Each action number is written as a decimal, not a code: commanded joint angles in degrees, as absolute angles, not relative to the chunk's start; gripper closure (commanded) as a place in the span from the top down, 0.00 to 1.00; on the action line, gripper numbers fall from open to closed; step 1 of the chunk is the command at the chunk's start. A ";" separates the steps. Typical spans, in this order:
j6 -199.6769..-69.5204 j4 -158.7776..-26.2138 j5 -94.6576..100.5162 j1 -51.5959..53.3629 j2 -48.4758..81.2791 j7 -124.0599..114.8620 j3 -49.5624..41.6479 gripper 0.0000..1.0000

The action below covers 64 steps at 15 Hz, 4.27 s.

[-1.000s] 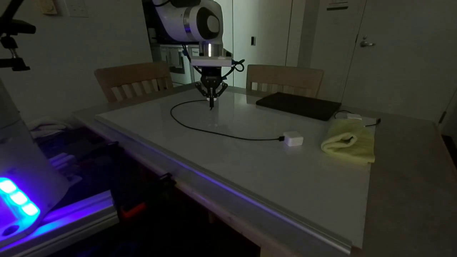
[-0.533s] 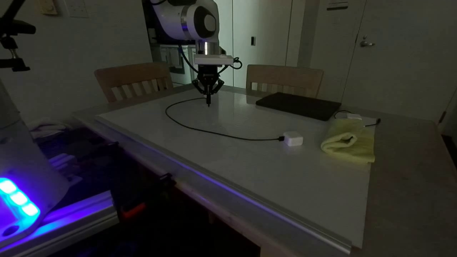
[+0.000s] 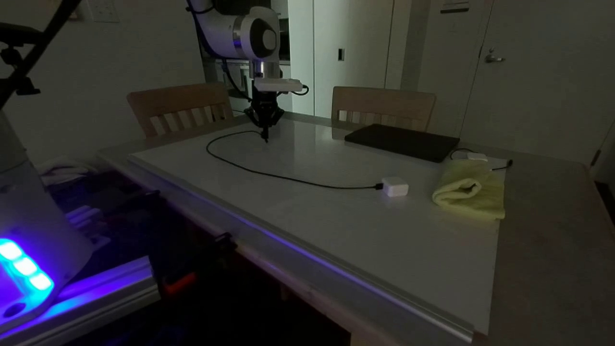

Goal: Stretch out the ends of the charger at opposite sides

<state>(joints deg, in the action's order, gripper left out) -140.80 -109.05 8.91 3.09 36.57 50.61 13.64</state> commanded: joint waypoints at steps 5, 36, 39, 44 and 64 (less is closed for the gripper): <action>-142.73 -109.27 8.87 0.91 37.12 59.29 16.24 0.01; -133.59 -94.89 11.05 11.22 45.74 97.51 18.21 0.03; -136.41 -95.96 11.10 9.62 45.81 103.85 20.51 0.01; -136.33 -94.11 10.68 9.84 46.95 117.92 23.61 0.01; -144.79 -92.33 5.10 11.14 49.27 134.16 27.32 0.03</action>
<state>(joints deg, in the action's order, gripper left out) -144.88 -92.61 6.36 10.25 49.44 133.44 28.28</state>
